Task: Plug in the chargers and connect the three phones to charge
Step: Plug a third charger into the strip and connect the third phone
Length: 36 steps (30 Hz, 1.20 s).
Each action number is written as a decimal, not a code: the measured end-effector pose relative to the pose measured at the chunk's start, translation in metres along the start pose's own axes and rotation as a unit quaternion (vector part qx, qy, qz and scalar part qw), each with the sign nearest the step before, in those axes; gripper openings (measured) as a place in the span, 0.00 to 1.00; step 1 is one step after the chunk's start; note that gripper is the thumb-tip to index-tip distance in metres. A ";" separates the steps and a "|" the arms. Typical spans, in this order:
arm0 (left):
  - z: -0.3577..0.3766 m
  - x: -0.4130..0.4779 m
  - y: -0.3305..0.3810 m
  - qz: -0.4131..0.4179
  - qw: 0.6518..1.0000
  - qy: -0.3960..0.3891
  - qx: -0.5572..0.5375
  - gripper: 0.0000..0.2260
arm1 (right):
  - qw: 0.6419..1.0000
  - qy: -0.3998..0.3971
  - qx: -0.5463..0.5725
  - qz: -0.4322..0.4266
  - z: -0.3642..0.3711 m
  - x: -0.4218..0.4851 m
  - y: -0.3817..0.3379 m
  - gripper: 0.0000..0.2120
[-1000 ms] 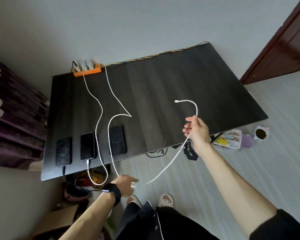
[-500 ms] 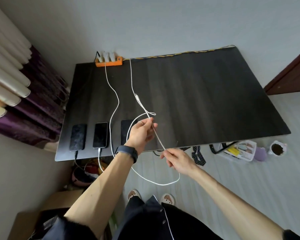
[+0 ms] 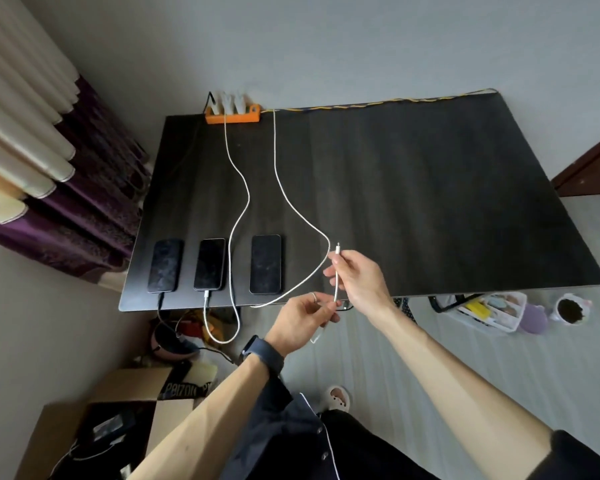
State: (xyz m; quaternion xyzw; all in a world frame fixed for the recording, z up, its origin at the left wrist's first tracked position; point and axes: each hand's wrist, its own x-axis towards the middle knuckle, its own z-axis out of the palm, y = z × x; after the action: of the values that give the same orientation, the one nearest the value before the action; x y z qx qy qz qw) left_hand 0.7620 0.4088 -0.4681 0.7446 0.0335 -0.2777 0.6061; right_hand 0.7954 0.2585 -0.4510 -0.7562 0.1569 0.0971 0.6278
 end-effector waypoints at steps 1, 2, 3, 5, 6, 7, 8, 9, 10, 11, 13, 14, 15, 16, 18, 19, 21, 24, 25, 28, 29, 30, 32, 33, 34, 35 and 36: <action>-0.002 0.000 -0.005 -0.013 1.000 0.001 0.016 0.06 | 1.000 0.007 -0.003 0.009 0.004 0.001 0.003 0.10; -0.007 0.002 -0.009 -0.028 0.999 0.013 0.038 0.06 | 1.000 0.010 -0.008 0.020 0.008 0.002 0.007 0.10; -0.015 0.005 -0.013 -0.044 0.997 0.034 0.056 0.06 | 0.999 0.012 -0.016 0.029 0.011 0.001 0.012 0.09; -0.037 0.015 -0.018 -0.066 0.990 0.096 0.083 0.07 | 0.999 0.015 -0.023 0.043 0.017 0.001 0.021 0.08; -0.049 0.023 -0.020 -0.074 0.983 0.130 0.102 0.09 | 0.999 0.017 -0.017 0.046 0.020 0.002 0.025 0.08; -0.061 0.032 -0.024 -0.083 0.976 0.159 0.126 0.12 | 0.999 0.018 -0.013 0.049 0.022 0.002 0.028 0.08; -0.072 0.039 -0.028 -0.092 0.967 0.183 0.153 0.17 | 0.999 0.016 -0.015 0.050 0.024 0.001 0.031 0.07; -0.084 0.049 -0.032 -0.110 0.957 0.200 0.178 0.21 | 0.998 0.014 -0.021 0.051 0.026 0.001 0.033 0.07; -0.096 0.063 -0.038 -0.136 0.948 0.207 0.201 0.25 | 0.998 0.020 -0.024 0.057 0.030 0.004 0.035 0.06; -0.105 0.076 -0.043 -0.161 0.938 0.211 0.220 0.27 | 0.997 0.027 -0.022 0.062 0.032 0.006 0.036 0.06; -0.118 0.091 -0.052 -0.193 0.920 0.225 0.256 0.30 | 0.998 0.028 -0.020 0.061 0.036 0.002 0.033 0.04; -0.121 0.105 -0.057 -0.201 0.913 0.221 0.277 0.32 | 0.997 0.039 -0.020 0.067 0.037 0.006 0.034 0.04; -0.122 0.116 -0.061 -0.205 0.907 0.218 0.296 0.34 | 0.996 0.051 -0.020 0.073 0.039 0.010 0.034 0.03; -0.121 0.123 -0.063 -0.206 0.903 0.217 0.310 0.36 | 0.995 0.061 -0.019 0.077 0.040 0.011 0.032 0.03; -0.116 0.137 -0.068 -0.203 0.897 0.217 0.326 0.43 | 0.993 0.081 -0.018 0.082 0.039 0.015 0.032 0.03; -0.114 0.141 -0.069 -0.204 0.895 0.218 0.330 0.46 | 0.993 0.088 -0.020 0.082 0.040 0.016 0.031 0.04; -0.111 0.144 -0.071 -0.207 0.889 0.226 0.341 0.51 | 0.992 0.097 -0.023 0.075 0.041 0.016 0.028 0.04; -0.108 0.149 -0.072 -0.218 0.879 0.219 0.363 0.50 | 0.990 0.116 -0.035 0.072 0.043 0.015 0.029 0.04; -0.107 0.150 -0.069 -0.227 0.878 0.212 0.363 0.49 | 0.989 0.122 -0.039 0.069 0.043 0.014 0.029 0.04; -0.109 0.154 -0.059 -0.265 0.879 0.207 0.338 0.46 | 0.989 0.126 -0.041 0.065 0.041 0.008 0.029 0.04; -0.112 0.155 -0.054 -0.279 0.887 0.200 0.310 0.44 | 0.989 0.124 -0.045 0.061 0.040 0.006 0.028 0.04; -0.118 0.155 -0.048 -0.293 0.904 0.191 0.248 0.42 | 0.990 0.123 -0.052 0.056 0.039 0.004 0.027 0.04; -0.132 0.149 -0.033 -0.304 0.940 0.157 -0.008 0.31 | 0.990 0.119 -0.066 0.046 0.035 -0.001 0.026 0.04; -0.139 0.143 -0.028 -0.315 0.933 0.111 -0.135 0.26 | 0.990 0.115 -0.073 0.042 0.033 -0.004 0.025 0.04; -0.144 0.136 -0.022 -0.317 0.918 0.070 -0.227 0.22 | 0.990 0.112 -0.077 0.038 0.031 -0.008 0.024 0.04; -0.147 0.129 -0.018 -0.308 0.904 0.042 -0.293 0.19 | 0.990 0.110 -0.079 0.034 0.029 -0.011 0.023 0.04; -0.147 0.122 -0.012 -0.296 0.891 0.031 -0.343 0.15 | 0.990 0.110 -0.082 0.030 0.027 -0.014 0.023 0.04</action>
State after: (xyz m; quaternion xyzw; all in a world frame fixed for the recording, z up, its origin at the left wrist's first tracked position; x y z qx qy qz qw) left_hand 0.9156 0.5126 -0.5181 0.4543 0.3645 -0.3925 0.7118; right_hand 0.7759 0.2828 -0.4724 -0.8061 0.2393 0.0450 0.5394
